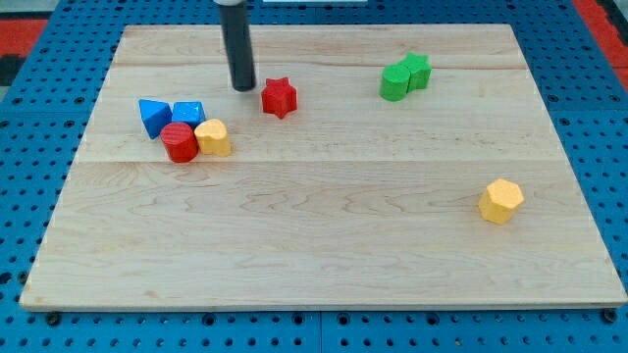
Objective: Move red star down a bit
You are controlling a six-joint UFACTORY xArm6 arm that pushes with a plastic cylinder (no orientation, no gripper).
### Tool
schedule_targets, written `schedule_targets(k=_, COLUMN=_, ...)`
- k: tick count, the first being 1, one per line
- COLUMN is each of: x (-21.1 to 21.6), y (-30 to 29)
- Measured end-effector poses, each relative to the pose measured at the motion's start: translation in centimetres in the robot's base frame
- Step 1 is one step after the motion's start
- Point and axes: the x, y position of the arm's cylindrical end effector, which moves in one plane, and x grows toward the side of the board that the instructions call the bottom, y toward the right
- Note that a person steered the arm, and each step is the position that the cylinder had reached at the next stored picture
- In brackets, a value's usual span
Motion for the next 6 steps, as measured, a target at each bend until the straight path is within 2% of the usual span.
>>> schedule_targets(k=1, x=-4.3, y=-3.2)
schedule_targets(k=3, x=-6.7, y=1.1)
schedule_targets(k=4, x=-5.0, y=2.6)
schedule_targets(k=5, x=-0.1, y=6.8)
schedule_targets(k=6, x=0.7, y=9.4)
